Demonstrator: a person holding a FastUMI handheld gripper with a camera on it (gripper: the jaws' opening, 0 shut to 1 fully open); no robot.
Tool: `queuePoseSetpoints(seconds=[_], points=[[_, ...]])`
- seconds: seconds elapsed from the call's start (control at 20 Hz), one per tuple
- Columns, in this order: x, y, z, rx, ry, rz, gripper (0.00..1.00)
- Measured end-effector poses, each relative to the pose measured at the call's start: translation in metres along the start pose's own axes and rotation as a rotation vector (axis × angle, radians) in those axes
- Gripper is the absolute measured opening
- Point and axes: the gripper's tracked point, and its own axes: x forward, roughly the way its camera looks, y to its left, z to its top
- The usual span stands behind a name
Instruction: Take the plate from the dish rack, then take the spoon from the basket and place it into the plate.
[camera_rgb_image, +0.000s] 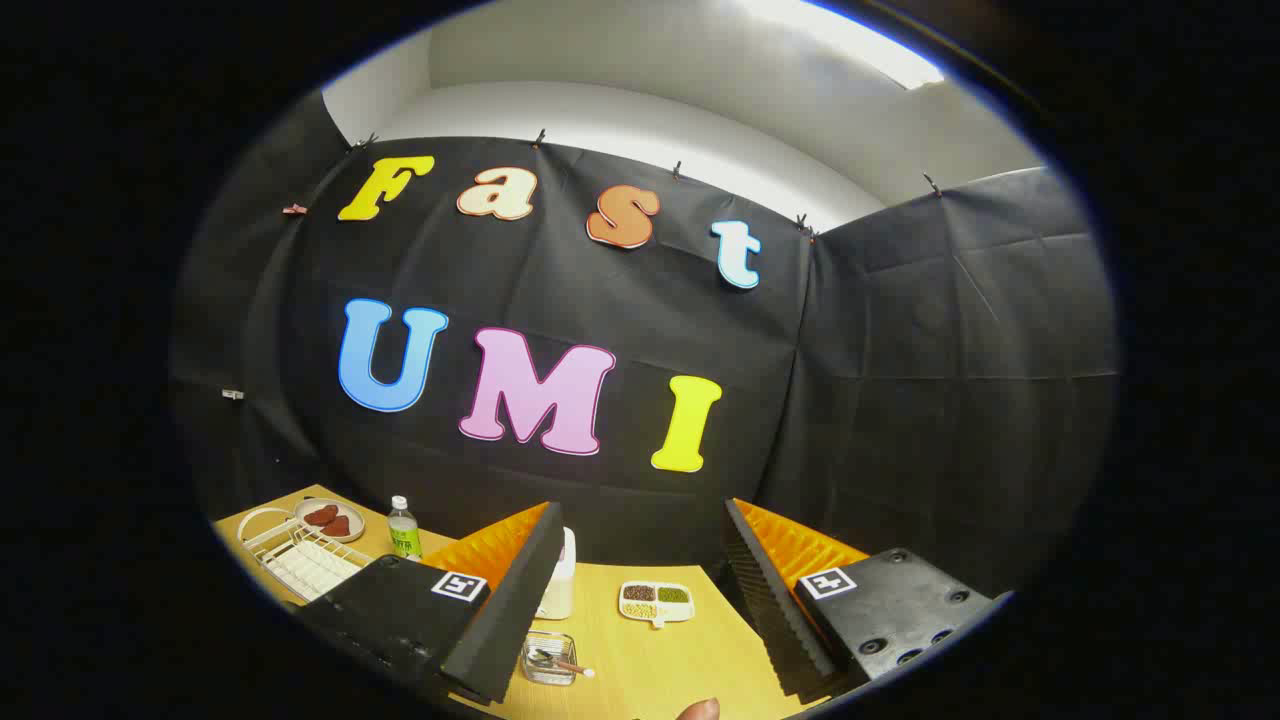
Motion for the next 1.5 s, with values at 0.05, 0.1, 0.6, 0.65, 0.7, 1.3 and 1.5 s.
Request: queuePoseSetpoints(seconds=[0.05,0.1,0.6,0.65,0.7,1.3,1.5], points=[[-0.002,-0.003,0.003,-0.006,-0.011,-0.008,0.97],[-0.004,-0.007,0.007,-0.026,-0.027,-0.018,0.97],[-0.032,-0.045,0.086,-0.287,-0.104,-0.058,0.97],[-0.035,-0.041,0.087,-0.270,-0.074,-0.039,0.97],[-0.036,-0.036,0.090,-0.245,-0.049,-0.016,0.97],[-0.040,0.017,0.086,-0.170,0.011,0.094,0.97],[-0.038,0.043,0.077,-0.167,0.025,0.142,0.97]])
